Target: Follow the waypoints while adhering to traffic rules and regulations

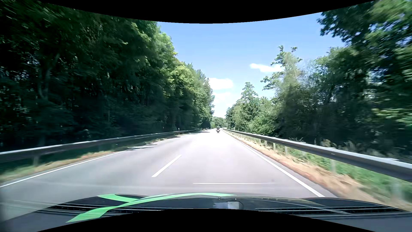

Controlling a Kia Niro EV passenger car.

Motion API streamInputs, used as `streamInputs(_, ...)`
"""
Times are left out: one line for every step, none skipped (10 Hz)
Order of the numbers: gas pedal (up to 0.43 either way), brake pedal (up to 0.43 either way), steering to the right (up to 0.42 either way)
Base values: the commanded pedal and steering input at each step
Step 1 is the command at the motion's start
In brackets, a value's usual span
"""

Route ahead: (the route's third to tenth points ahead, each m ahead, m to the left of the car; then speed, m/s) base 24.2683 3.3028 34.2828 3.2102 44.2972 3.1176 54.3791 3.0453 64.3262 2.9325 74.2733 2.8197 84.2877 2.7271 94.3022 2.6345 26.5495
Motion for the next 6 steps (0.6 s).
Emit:
streamInputs(0.358,0.000,-0.001)
streamInputs(0.350,0.000,-0.001)
streamInputs(0.299,0.000,-0.001)
streamInputs(0.287,0.000,-0.001)
streamInputs(0.287,0.000,-0.001)
streamInputs(0.287,0.000,-0.001)
